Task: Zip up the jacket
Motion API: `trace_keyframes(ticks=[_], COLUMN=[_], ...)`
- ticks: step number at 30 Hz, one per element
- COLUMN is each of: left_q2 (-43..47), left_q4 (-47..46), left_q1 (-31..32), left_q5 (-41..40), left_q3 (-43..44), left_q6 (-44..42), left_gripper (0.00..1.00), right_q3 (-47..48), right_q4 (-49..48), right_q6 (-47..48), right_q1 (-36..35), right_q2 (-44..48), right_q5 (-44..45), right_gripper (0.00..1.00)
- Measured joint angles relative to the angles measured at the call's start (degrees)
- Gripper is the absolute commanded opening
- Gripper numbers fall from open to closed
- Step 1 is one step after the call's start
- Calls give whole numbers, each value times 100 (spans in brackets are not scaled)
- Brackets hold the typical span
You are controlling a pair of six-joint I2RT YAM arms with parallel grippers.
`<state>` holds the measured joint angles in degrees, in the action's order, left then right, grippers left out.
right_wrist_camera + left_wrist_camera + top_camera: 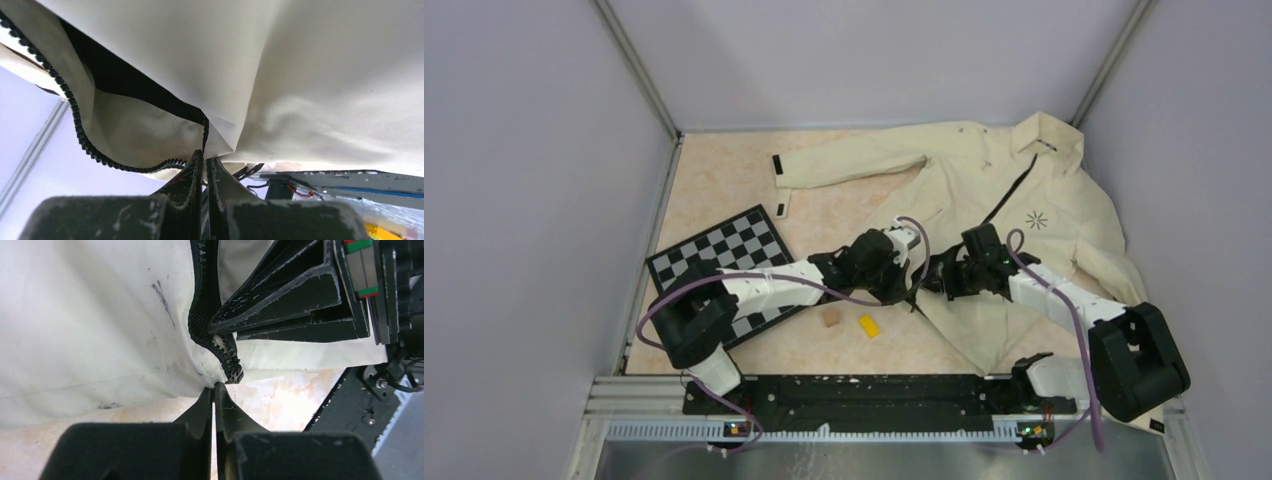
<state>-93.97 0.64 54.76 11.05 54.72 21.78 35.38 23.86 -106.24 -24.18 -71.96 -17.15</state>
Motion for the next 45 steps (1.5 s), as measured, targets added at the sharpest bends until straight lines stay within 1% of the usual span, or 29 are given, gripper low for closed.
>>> trace_keyframes(ticks=[4,8,11,17,23,26,27,28,31,33,36,39,40,41,42,43,45], left_q2=[70,70,70,70,72,72,72,70,57,-15,-188,-323,-376,-422,-474,-533,-629], left_q4=[138,205,116,-116,-413,-573,-625,-667,-710,-660,-575,-487,-446,-382,-302,-195,22], left_q1=[219,354,378,376,210,-31,-131,-223,-503,-625,-815,-896,-914,-929,-942,-951,-970], left_q5=[-435,-612,-621,-592,-162,326,533,730,1290,1539,1937,2267,2363,2463,2564,2660,2824], left_q3=[28,2,-103,-168,-321,-442,-463,-468,-468,-468,-470,-468,-466,-457,-437,-402,-308], left_q6=[-264,-330,-328,-315,-116,52,103,144,238,280,363,369,367,363,356,339,282], left_gripper=[0,0,0,0,0,0,0,0,0,0,0,0,0,0,0,0,0], right_q3=[-227,-697,-844,-1023,-1032,-892,-789,-608,-24,190,188,59,28,26,26,26,26], right_q4=[-330,-863,-1014,-1163,-1023,-645,-501,-308,-42,-74,-164,-293,-326,-321,-319,-319,-356], right_q6=[-363,-787,-940,-1058,-852,-208,96,516,1899,2881,4186,5125,5499,5742,6028,6349,6791], right_q1=[15,105,197,372,413,413,413,411,413,424,424,415,391,352,282,170,-103], right_q2=[61,98,131,540,621,608,573,485,70,-203,-479,-442,-376,-302,-173,33,485], right_q5=[-179,-472,-667,-820,-782,-577,-487,-374,-94,15,13,-39,-90,-98,-57,-4,125], right_gripper=[0,0,0,0,0,0,5,7,8,12,19,20,25,46,83,89,90])
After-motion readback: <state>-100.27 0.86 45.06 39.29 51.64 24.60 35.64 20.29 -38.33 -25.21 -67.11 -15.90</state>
